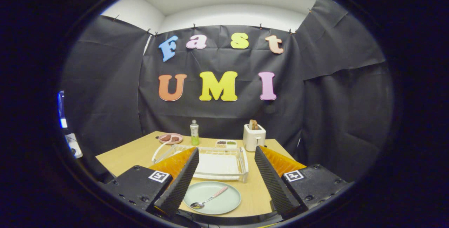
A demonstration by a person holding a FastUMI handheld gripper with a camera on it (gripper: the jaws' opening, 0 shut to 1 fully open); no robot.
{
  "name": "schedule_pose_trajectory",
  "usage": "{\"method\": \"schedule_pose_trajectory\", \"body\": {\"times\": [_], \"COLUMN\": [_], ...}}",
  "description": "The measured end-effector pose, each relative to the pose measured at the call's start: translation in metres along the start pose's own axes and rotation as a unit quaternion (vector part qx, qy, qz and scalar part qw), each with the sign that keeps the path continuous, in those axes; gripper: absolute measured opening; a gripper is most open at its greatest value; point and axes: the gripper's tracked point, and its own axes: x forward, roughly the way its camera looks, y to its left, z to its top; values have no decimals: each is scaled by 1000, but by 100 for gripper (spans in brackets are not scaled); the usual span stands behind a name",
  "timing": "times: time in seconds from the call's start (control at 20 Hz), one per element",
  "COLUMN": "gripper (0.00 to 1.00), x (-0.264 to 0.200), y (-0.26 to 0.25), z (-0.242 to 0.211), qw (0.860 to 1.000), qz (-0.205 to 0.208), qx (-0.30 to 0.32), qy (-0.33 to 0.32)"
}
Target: Take the plate from the dish rack, then take the spoon from the basket and place it into the plate.
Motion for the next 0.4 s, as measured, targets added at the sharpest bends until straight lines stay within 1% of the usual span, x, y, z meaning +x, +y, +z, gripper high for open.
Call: {"method": "schedule_pose_trajectory", "body": {"times": [0.25,0.4], "gripper": [100,100], "x": [1,3], "y": [5,-2], "z": [-8,-12], "qw": [1000,1000], "qz": [15,9], "qx": [13,18], "qy": [12,22]}}
